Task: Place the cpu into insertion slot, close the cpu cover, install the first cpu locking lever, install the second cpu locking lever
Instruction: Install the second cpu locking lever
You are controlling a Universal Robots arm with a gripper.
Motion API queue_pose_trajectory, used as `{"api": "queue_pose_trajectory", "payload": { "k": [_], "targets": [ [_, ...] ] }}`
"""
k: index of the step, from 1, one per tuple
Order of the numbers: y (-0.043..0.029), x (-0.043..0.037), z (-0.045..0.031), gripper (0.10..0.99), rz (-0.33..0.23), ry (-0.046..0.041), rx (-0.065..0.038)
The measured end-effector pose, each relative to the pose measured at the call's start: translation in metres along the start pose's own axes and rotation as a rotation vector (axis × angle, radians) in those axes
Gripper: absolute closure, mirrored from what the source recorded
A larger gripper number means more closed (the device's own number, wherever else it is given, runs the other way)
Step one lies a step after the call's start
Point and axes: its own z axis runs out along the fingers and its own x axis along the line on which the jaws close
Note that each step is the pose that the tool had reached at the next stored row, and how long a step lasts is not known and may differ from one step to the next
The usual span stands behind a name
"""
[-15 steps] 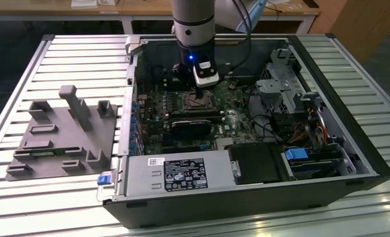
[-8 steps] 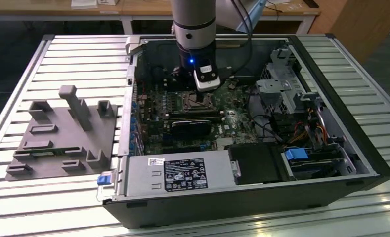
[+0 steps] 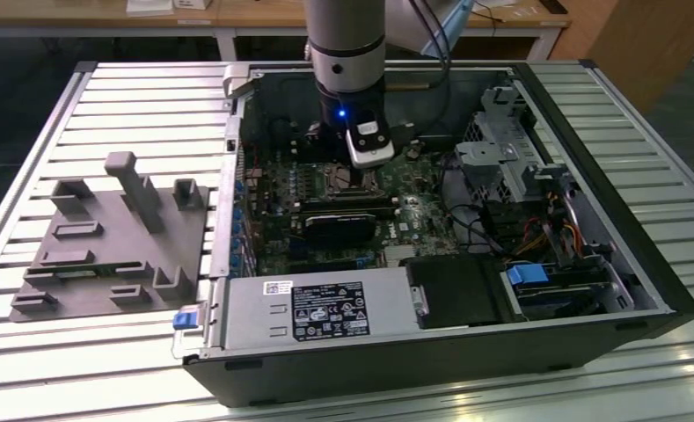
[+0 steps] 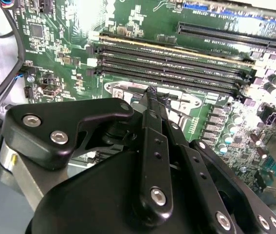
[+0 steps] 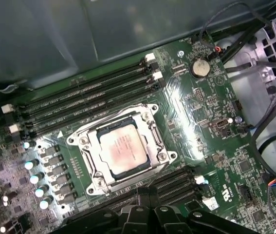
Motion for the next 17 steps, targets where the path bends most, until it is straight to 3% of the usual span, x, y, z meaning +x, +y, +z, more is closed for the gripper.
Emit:
{"api": "queue_pose_trajectory", "payload": {
  "k": [17],
  "targets": [
    [-0.0099,0.005,-0.0012,0.984,-0.111,0.0085,-0.012]
  ]
}}
